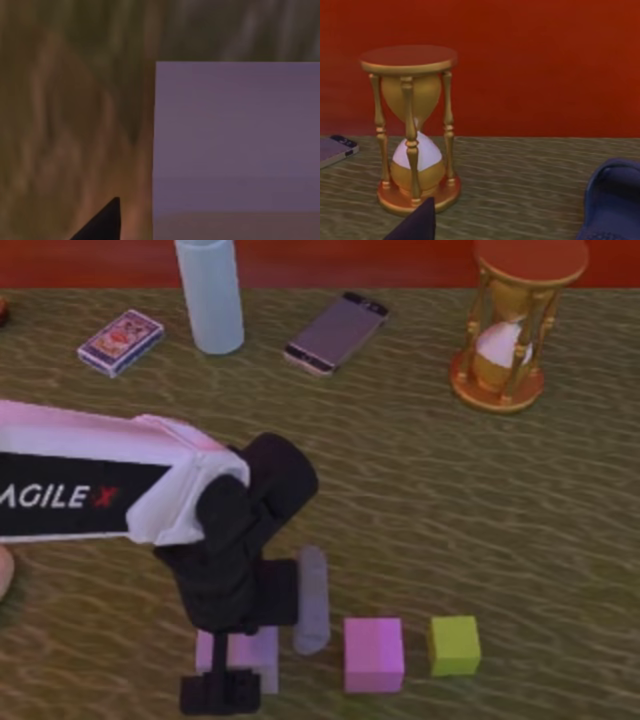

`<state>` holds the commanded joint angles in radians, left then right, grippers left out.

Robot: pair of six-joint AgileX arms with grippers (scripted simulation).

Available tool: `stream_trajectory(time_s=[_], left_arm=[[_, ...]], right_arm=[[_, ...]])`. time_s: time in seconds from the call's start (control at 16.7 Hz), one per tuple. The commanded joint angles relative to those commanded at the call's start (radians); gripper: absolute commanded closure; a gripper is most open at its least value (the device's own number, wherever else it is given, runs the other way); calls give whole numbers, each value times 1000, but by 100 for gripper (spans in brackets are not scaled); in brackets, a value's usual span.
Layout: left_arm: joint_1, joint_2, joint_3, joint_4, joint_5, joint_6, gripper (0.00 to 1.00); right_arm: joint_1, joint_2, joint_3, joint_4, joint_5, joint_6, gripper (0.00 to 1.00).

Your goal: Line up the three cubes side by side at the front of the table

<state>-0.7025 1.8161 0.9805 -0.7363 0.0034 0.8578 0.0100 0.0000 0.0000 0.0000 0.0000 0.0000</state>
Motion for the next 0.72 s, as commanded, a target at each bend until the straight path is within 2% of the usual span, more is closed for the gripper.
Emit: stream_trajectory(time_s=[0.18,0.54,0.72], left_arm=[[0,-7,13,-17,0,3,0],[15,-96,136,-242,1,-1,0],[20,-122,163,-283,0,-3,0]], right_arm=[[0,0,0,0,0,0,0],[0,0,0,0,0,0,0],[0,0,0,0,0,0,0]])
